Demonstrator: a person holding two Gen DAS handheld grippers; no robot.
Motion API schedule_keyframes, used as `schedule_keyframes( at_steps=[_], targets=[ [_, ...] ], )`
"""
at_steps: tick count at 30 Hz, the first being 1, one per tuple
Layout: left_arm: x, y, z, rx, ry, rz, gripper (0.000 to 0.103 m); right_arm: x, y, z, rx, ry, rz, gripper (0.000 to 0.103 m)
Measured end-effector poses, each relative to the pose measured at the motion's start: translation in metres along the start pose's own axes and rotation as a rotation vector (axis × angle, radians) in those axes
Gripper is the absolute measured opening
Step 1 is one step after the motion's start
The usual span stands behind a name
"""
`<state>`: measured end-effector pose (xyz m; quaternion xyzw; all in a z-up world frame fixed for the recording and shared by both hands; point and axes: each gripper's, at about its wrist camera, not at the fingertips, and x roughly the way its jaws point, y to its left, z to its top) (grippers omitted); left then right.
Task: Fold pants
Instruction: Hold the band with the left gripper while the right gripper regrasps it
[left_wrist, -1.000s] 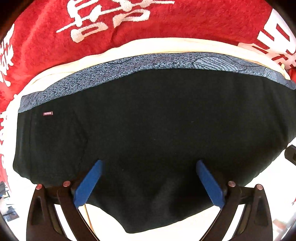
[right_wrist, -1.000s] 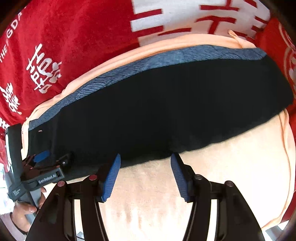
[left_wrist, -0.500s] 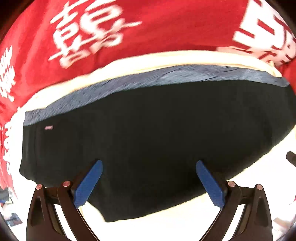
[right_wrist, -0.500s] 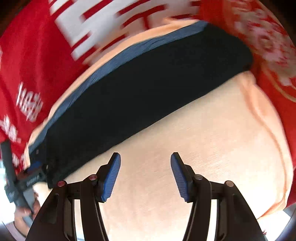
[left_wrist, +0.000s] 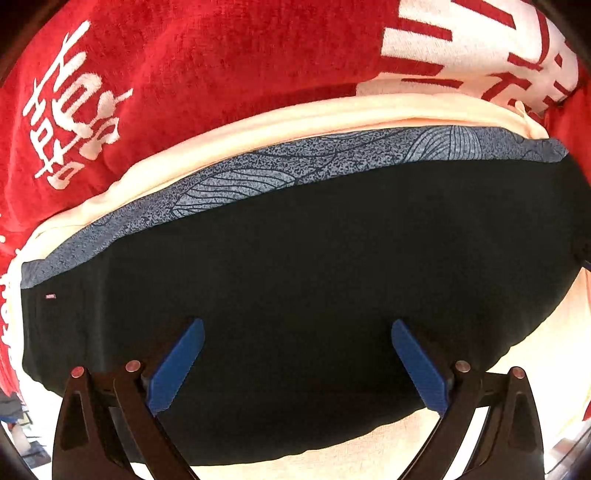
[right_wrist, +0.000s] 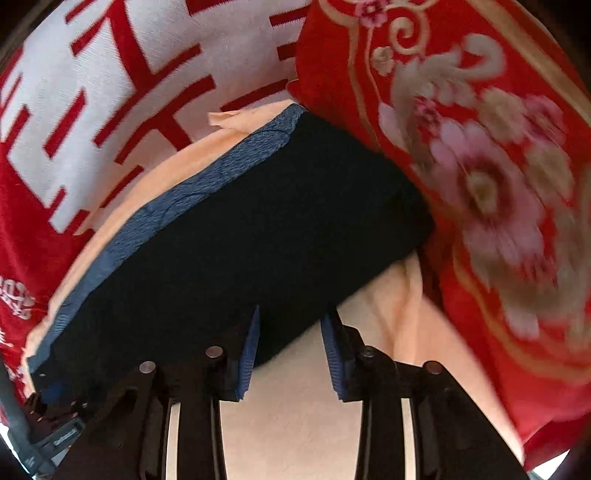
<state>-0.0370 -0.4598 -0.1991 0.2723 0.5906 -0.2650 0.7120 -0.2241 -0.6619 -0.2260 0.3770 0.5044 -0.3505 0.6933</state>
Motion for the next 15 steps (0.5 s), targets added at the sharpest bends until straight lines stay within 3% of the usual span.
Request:
schedule_keyframes(
  at_steps=[3, 7, 12, 15],
  targets=[
    [-0.001, -0.005, 0.000, 0.020, -0.004, 0.005, 0.102, -0.017, 0.003, 0.006, -0.018, -0.043, -0.065, 0.036],
    [-0.002, -0.008, 0.001, 0.026, -0.003, 0.009, 0.102, -0.053, 0.014, 0.000, -0.054, -0.150, 0.009, 0.037],
    [0.005, -0.001, 0.005, 0.011, 0.001, 0.003, 0.102, -0.014, 0.050, 0.039, -0.154, -0.046, 0.113, 0.036],
    [0.008, -0.005, 0.003, 0.009, -0.003, 0.004, 0.102, 0.014, 0.077, 0.046, -0.191, 0.004, 0.128, 0.036]
  ],
)
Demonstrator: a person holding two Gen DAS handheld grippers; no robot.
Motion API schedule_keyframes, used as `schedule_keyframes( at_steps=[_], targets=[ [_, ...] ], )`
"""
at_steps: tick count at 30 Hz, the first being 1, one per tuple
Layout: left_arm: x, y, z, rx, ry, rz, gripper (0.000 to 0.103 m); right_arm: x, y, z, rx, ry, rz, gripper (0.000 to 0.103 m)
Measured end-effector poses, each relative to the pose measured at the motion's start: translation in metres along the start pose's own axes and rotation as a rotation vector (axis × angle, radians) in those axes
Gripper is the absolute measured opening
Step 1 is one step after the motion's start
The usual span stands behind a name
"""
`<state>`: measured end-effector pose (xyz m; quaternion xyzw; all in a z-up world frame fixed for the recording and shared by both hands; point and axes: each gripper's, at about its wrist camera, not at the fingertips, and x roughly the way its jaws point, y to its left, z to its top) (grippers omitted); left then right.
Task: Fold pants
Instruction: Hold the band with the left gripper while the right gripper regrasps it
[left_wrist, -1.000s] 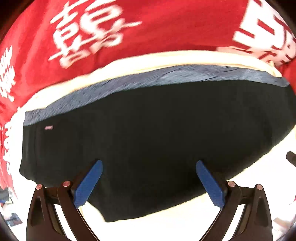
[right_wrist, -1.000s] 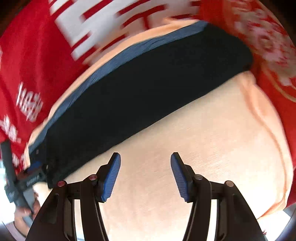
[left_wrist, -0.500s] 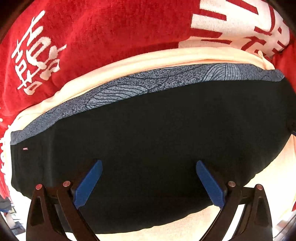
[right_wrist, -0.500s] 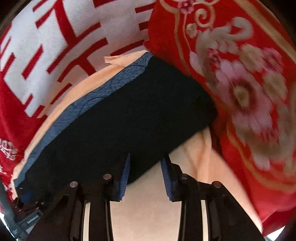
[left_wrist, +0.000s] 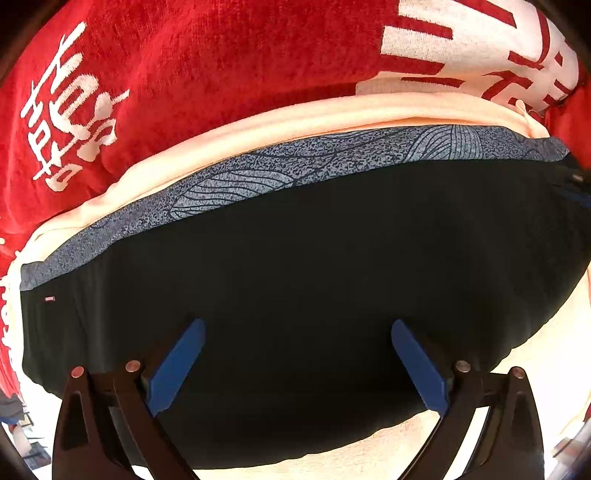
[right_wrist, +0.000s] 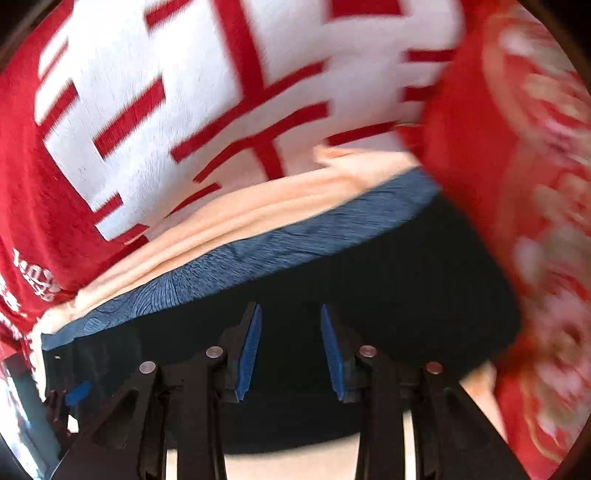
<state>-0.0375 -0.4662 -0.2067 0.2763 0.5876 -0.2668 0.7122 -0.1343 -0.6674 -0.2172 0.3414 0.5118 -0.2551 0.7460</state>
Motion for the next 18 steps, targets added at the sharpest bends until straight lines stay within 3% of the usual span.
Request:
schedule_keyframes(
  at_steps=[2, 4, 6, 8, 11, 13, 16, 18],
  targets=[
    [0.002, -0.001, -0.003, 0.000, -0.005, 0.002, 0.102, 0.020, 0.019, 0.006, -0.084, 0.027, -0.037, 0.036],
    [0.008, 0.009, -0.009, -0.008, -0.003, -0.004, 0.102, 0.028, 0.031, 0.012, -0.159, -0.003, -0.098, 0.036],
    [0.011, 0.009, -0.009, -0.018, 0.002, -0.014, 0.102, 0.034, 0.032, 0.020, -0.172, -0.008, -0.115, 0.036],
    [0.013, 0.009, -0.007, -0.023, 0.005, -0.020, 0.102, 0.037, 0.024, 0.031, -0.134, -0.019, -0.098, 0.036],
    [0.014, 0.009, -0.007, -0.016, 0.006, -0.019, 0.102, 0.035, 0.017, 0.043, -0.100, -0.029, -0.184, 0.036],
    [0.013, 0.010, -0.007, -0.011, 0.008, -0.021, 0.102, 0.026, 0.007, 0.046, -0.033, -0.038, -0.197, 0.036],
    [0.015, 0.011, -0.004, -0.014, 0.013, -0.023, 0.102, 0.003, -0.007, 0.030, 0.027, -0.066, -0.199, 0.037],
    [0.016, 0.012, -0.002, -0.010, 0.007, -0.022, 0.102, -0.005, -0.010, 0.013, -0.006, -0.061, -0.213, 0.037]
  ],
)
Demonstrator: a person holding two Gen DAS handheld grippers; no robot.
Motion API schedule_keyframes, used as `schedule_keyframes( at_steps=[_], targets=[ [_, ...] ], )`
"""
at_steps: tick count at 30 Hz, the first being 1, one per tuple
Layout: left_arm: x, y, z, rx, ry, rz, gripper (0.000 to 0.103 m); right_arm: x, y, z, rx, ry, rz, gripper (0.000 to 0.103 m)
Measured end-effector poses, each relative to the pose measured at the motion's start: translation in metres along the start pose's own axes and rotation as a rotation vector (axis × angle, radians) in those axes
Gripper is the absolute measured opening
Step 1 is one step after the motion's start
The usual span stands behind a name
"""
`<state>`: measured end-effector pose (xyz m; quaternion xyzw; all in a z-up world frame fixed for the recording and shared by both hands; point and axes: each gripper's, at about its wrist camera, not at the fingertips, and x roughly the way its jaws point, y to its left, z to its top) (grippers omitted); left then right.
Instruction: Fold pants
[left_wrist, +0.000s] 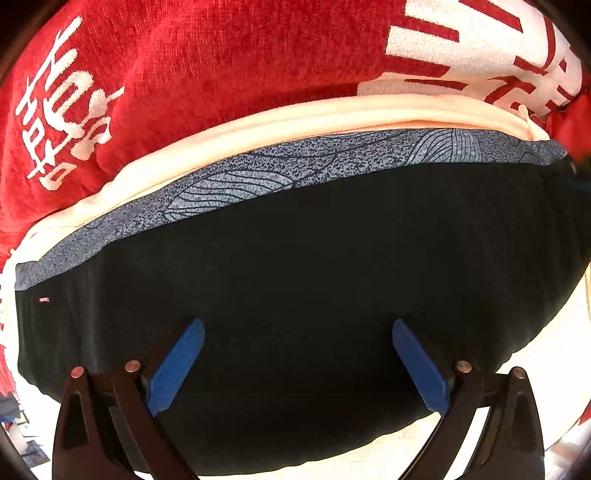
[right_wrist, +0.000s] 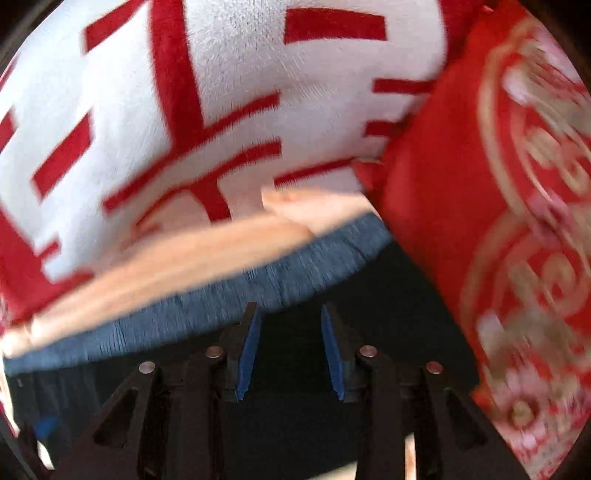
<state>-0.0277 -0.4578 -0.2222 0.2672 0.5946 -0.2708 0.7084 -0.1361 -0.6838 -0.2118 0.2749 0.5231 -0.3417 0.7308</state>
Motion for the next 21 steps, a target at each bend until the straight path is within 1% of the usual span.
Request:
schedule_keyframes(
  at_steps=[2, 3, 4, 5, 6, 7, 9, 11, 12, 14, 16, 18, 21],
  targets=[
    [0.002, 0.002, 0.003, 0.003, -0.002, -0.002, 0.102, 0.009, -0.009, -0.018, -0.043, 0.044, -0.059, 0.037],
    [0.002, 0.001, 0.002, 0.004, -0.003, -0.002, 0.102, 0.010, -0.014, -0.022, -0.035, 0.033, -0.034, 0.037],
    [0.002, 0.001, 0.002, 0.007, -0.003, -0.002, 0.102, 0.005, -0.022, -0.025, -0.005, 0.004, -0.009, 0.037],
    [0.002, 0.001, 0.003, 0.012, -0.005, -0.003, 0.102, 0.000, -0.025, -0.026, 0.025, 0.010, -0.024, 0.038],
    [0.002, 0.001, 0.001, 0.014, -0.007, -0.005, 0.102, -0.006, -0.028, -0.029, 0.054, 0.008, -0.013, 0.039],
    [0.003, 0.002, 0.001, 0.015, -0.010, -0.007, 0.103, -0.014, -0.032, -0.034, 0.087, 0.005, 0.008, 0.040],
    [0.004, 0.003, 0.000, 0.015, -0.014, -0.009, 0.103, -0.030, -0.040, -0.053, 0.179, 0.009, 0.099, 0.050],
    [0.005, 0.003, 0.001, 0.021, -0.014, -0.007, 0.103, -0.038, -0.043, -0.074, 0.260, 0.031, 0.175, 0.053],
    [0.006, 0.003, 0.000, 0.023, -0.013, -0.007, 0.103, -0.039, -0.043, -0.082, 0.283, 0.046, 0.198, 0.053],
    [0.006, 0.001, 0.001, 0.026, -0.007, -0.003, 0.103, -0.039, -0.042, -0.110, 0.324, 0.110, 0.236, 0.053],
    [0.006, -0.002, 0.002, 0.032, -0.004, 0.010, 0.103, -0.037, -0.044, -0.130, 0.369, 0.146, 0.279, 0.053],
    [0.004, -0.005, 0.003, 0.041, -0.008, 0.027, 0.103, -0.034, -0.045, -0.148, 0.402, 0.164, 0.314, 0.053],
    [0.004, -0.008, 0.003, 0.041, -0.005, 0.041, 0.103, -0.037, -0.050, -0.156, 0.438, 0.155, 0.365, 0.053]
  ],
)
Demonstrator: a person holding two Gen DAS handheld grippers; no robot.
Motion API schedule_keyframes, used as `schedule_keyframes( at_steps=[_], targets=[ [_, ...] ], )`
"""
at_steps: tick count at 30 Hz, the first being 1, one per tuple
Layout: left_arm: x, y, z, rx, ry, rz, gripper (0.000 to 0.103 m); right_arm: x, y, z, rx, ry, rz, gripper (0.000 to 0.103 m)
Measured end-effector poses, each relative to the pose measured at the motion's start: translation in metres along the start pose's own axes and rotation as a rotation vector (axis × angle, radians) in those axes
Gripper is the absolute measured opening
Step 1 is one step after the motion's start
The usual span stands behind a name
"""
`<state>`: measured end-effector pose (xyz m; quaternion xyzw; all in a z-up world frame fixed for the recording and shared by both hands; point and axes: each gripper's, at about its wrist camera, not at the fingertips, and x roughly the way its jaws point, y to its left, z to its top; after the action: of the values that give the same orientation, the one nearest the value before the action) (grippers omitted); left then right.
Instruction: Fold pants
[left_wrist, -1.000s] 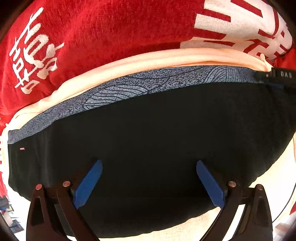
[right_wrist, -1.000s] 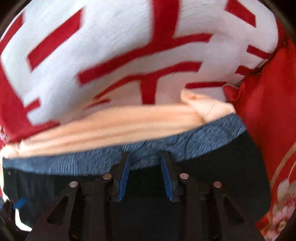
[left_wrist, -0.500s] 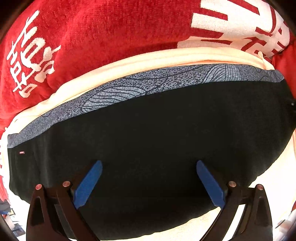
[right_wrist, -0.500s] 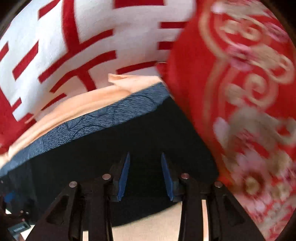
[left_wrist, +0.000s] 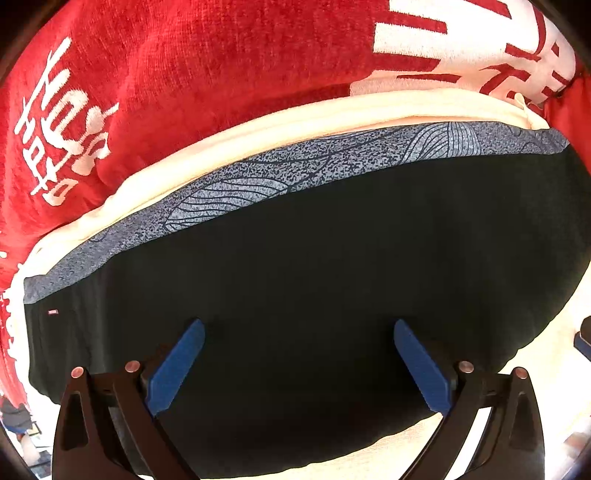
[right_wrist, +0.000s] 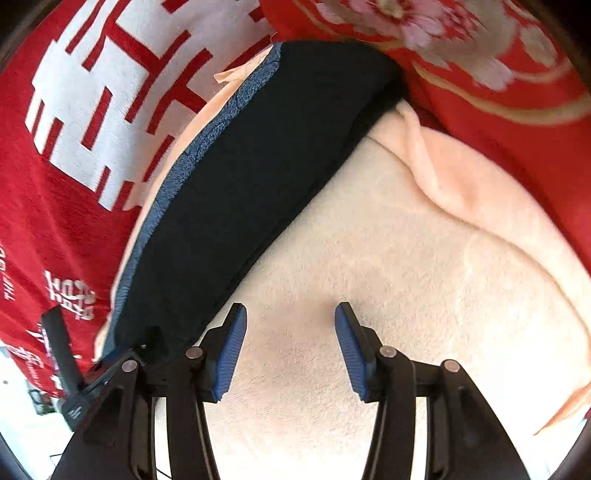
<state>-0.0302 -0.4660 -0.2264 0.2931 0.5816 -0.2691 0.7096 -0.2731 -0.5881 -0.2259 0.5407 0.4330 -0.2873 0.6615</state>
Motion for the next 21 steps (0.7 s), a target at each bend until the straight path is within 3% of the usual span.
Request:
schedule_keyframes(
  at_steps=[6, 21],
  targets=[
    [0.001, -0.002, 0.001, -0.008, 0.001, 0.016, 0.103, 0.000, -0.016, 0.007, 0.045, 0.018, 0.085, 0.053],
    [-0.003, -0.005, -0.001, -0.008, -0.006, 0.026, 0.103, 0.010, -0.013, 0.014, 0.074, 0.018, 0.120, 0.054]
  ],
)
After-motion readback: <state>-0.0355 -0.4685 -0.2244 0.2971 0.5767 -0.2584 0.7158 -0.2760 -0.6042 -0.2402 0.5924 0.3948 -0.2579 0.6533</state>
